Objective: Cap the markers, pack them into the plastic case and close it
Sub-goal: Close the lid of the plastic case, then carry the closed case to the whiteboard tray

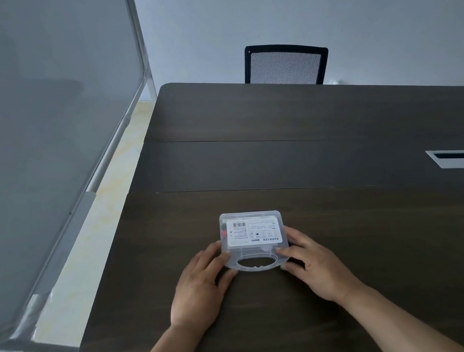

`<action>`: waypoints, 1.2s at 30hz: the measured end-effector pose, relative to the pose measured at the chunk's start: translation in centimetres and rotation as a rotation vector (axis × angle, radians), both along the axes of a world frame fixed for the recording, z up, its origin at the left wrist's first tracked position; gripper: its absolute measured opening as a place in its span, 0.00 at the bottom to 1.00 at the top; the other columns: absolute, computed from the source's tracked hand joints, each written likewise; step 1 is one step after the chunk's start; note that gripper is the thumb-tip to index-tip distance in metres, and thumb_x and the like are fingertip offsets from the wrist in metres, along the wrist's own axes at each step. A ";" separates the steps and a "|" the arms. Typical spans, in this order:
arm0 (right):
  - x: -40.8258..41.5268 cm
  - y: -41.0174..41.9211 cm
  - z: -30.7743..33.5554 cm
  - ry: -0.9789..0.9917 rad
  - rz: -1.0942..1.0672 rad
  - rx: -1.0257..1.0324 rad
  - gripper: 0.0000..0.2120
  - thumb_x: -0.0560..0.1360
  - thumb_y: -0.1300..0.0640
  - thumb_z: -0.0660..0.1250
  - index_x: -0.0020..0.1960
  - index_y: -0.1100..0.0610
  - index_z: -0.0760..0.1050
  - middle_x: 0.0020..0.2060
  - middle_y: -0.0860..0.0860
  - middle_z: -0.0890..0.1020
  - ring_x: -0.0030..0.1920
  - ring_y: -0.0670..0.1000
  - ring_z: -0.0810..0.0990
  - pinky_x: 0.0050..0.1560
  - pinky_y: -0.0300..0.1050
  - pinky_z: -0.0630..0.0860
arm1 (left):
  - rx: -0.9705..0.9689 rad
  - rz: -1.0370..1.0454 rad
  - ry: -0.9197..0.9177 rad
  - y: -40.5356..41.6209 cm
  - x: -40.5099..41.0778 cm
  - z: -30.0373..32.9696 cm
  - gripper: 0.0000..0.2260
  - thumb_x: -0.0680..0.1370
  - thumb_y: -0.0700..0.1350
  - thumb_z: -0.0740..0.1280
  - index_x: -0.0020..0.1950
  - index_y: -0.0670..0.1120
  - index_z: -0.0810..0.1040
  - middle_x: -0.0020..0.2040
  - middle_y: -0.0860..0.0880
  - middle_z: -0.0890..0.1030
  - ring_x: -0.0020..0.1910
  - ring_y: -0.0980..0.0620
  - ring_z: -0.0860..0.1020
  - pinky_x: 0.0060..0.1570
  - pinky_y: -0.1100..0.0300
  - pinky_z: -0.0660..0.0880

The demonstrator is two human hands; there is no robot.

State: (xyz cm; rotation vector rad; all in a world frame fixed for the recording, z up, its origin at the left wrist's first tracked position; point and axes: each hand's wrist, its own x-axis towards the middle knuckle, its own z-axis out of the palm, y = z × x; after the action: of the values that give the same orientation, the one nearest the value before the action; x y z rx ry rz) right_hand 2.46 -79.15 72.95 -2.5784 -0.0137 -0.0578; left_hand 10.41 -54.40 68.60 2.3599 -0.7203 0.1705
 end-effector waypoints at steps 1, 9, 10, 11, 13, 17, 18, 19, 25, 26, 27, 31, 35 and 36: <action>0.1 0.0 0.1 0.030 -0.003 0.019 0.18 0.74 0.56 0.69 0.62 0.45 0.74 0.73 0.37 0.58 0.67 0.36 0.62 0.67 0.37 0.64 | -0.002 0.005 0.007 0.0 0.0 0.0 0.17 0.74 0.60 0.59 0.57 0.54 0.77 0.64 0.57 0.75 0.60 0.55 0.73 0.60 0.59 0.71; 0.5 -0.5 0.3 0.130 -0.104 0.061 0.24 0.74 0.51 0.70 0.68 0.47 0.69 0.70 0.35 0.61 0.67 0.35 0.61 0.66 0.33 0.59 | -0.048 0.038 0.145 -0.5 0.0 0.0 0.13 0.73 0.53 0.69 0.56 0.53 0.79 0.64 0.57 0.75 0.63 0.53 0.73 0.61 0.53 0.73; 0.6 -0.5 0.3 0.130 -0.109 0.064 0.24 0.74 0.52 0.70 0.68 0.48 0.69 0.70 0.36 0.61 0.67 0.35 0.61 0.66 0.32 0.58 | -0.047 0.043 0.161 -0.6 -0.1 0.1 0.13 0.73 0.53 0.70 0.57 0.53 0.79 0.65 0.58 0.75 0.64 0.54 0.73 0.61 0.53 0.73; 0.7 -0.5 0.2 0.129 -0.112 0.066 0.24 0.74 0.52 0.70 0.68 0.48 0.70 0.70 0.36 0.62 0.67 0.36 0.61 0.66 0.32 0.58 | -0.051 0.050 0.174 -0.8 -0.1 0.2 0.13 0.73 0.52 0.70 0.57 0.53 0.79 0.65 0.58 0.75 0.63 0.55 0.73 0.60 0.54 0.74; 0.7 -0.4 0.2 0.138 -0.122 0.076 0.23 0.74 0.53 0.70 0.67 0.50 0.70 0.70 0.38 0.63 0.68 0.38 0.63 0.67 0.34 0.59 | -0.075 0.066 0.195 -1.1 -0.4 0.4 0.13 0.73 0.51 0.70 0.56 0.52 0.79 0.65 0.59 0.74 0.61 0.57 0.74 0.57 0.58 0.74; 0.9 -0.3 0.4 0.164 -0.145 0.129 0.23 0.74 0.54 0.70 0.67 0.49 0.70 0.70 0.38 0.63 0.68 0.41 0.65 0.67 0.39 0.65 | -0.082 0.068 0.232 -1.3 -0.4 0.7 0.13 0.73 0.51 0.69 0.57 0.53 0.78 0.65 0.60 0.73 0.60 0.60 0.74 0.55 0.58 0.76; 0.8 -0.3 0.5 0.188 -0.147 0.156 0.25 0.73 0.54 0.70 0.68 0.48 0.69 0.70 0.37 0.62 0.68 0.41 0.65 0.67 0.41 0.66 | -0.077 0.060 0.244 -1.2 -0.4 0.8 0.13 0.74 0.52 0.69 0.58 0.53 0.77 0.64 0.60 0.73 0.60 0.60 0.74 0.55 0.58 0.76; 0.6 -0.1 0.6 0.215 -0.155 0.189 0.27 0.73 0.54 0.71 0.70 0.46 0.66 0.70 0.35 0.60 0.67 0.41 0.66 0.67 0.43 0.67 | -0.074 0.048 0.253 -1.1 -0.3 1.0 0.14 0.74 0.52 0.69 0.58 0.54 0.76 0.64 0.61 0.73 0.60 0.61 0.73 0.56 0.59 0.75; 0.6 1.1 1.6 0.238 -0.308 0.395 0.35 0.71 0.57 0.73 0.68 0.34 0.60 0.65 0.37 0.69 0.62 0.41 0.72 0.63 0.43 0.71 | -0.037 -0.019 0.367 -0.9 -0.7 2.4 0.21 0.74 0.51 0.67 0.65 0.57 0.67 0.63 0.60 0.72 0.63 0.60 0.69 0.62 0.63 0.67; 0.8 1.2 2.0 0.245 -0.319 0.423 0.34 0.71 0.59 0.73 0.67 0.34 0.61 0.61 0.35 0.73 0.61 0.39 0.73 0.62 0.43 0.71 | -0.034 -0.014 0.379 -0.9 -0.9 2.6 0.21 0.74 0.50 0.67 0.66 0.57 0.67 0.63 0.60 0.72 0.63 0.60 0.69 0.61 0.65 0.66; 1.0 1.3 2.6 0.240 -0.332 0.433 0.33 0.71 0.59 0.73 0.68 0.37 0.63 0.59 0.34 0.75 0.60 0.39 0.73 0.62 0.43 0.72 | -0.034 -0.008 0.387 -0.7 -1.0 3.0 0.21 0.75 0.50 0.67 0.66 0.57 0.67 0.63 0.60 0.72 0.62 0.61 0.70 0.59 0.67 0.66; 1.5 2.2 4.9 0.216 -0.403 0.474 0.29 0.72 0.58 0.72 0.69 0.46 0.65 0.58 0.38 0.75 0.60 0.43 0.74 0.62 0.48 0.74 | -0.057 0.001 0.437 0.1 -1.8 4.8 0.19 0.75 0.51 0.66 0.65 0.58 0.67 0.60 0.64 0.72 0.58 0.64 0.71 0.57 0.69 0.67; 2.1 4.3 6.0 0.191 -0.486 0.539 0.15 0.73 0.57 0.71 0.56 0.46 0.74 0.50 0.38 0.78 0.51 0.39 0.76 0.48 0.38 0.75 | -0.320 0.108 0.670 0.1 -2.9 6.4 0.20 0.74 0.47 0.69 0.62 0.61 0.67 0.54 0.65 0.77 0.53 0.69 0.75 0.51 0.75 0.69; 2.0 4.9 5.9 0.182 -0.528 0.581 0.12 0.72 0.56 0.72 0.53 0.46 0.75 0.49 0.40 0.80 0.49 0.40 0.77 0.48 0.39 0.75 | -0.381 0.144 0.732 0.2 -3.2 6.6 0.21 0.74 0.45 0.69 0.64 0.58 0.68 0.51 0.66 0.76 0.51 0.70 0.75 0.48 0.77 0.70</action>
State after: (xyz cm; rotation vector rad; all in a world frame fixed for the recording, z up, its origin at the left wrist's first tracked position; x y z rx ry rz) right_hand 4.46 -74.27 78.81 -1.9358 0.6535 -0.0185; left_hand 7.20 -54.18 75.25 1.8978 -0.1406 -0.4412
